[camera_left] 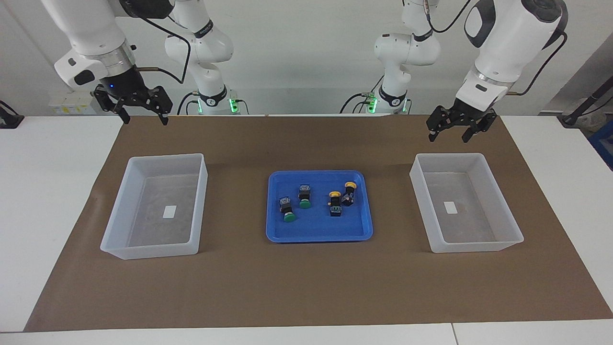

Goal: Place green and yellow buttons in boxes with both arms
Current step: 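Move the left gripper and the right gripper toward the blue tray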

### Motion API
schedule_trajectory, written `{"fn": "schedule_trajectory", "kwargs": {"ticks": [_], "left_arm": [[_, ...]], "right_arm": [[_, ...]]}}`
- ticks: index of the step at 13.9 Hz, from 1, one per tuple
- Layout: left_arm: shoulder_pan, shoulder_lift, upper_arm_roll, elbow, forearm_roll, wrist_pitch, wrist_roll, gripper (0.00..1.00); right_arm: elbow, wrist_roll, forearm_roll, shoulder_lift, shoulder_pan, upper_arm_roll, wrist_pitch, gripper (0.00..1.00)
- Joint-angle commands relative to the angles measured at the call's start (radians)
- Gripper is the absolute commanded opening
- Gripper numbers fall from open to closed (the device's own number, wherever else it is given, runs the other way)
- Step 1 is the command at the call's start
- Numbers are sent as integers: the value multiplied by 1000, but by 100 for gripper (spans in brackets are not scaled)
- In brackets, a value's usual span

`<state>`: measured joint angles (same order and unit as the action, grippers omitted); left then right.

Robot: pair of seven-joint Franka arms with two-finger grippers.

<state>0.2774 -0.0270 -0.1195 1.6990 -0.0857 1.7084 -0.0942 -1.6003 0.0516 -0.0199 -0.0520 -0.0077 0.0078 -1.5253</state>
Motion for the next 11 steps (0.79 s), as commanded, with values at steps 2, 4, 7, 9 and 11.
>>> {"fn": "schedule_trajectory", "kwargs": {"ticks": [2,4,7,9,11], "left_arm": [[92,41,-9,51,-23,114,-103,100],[153,88,-9,59,-26,173,-162,100],[210,88,-9,145,-45,281,-191,100],[229,91,-9,201,-46,350,-190,100],[237,76,-9,272,-46,424,-188,100]], "right_arm": [[-6,8,3,-5,-2,8,5,100],[-29,8,3,-11,5,9,-31,100],[-171,21,5,-71,37,18,-177,100],[-234,27,5,-86,45,18,-261,100],[-274,27,6,-86,73,20,-332,100]]}}
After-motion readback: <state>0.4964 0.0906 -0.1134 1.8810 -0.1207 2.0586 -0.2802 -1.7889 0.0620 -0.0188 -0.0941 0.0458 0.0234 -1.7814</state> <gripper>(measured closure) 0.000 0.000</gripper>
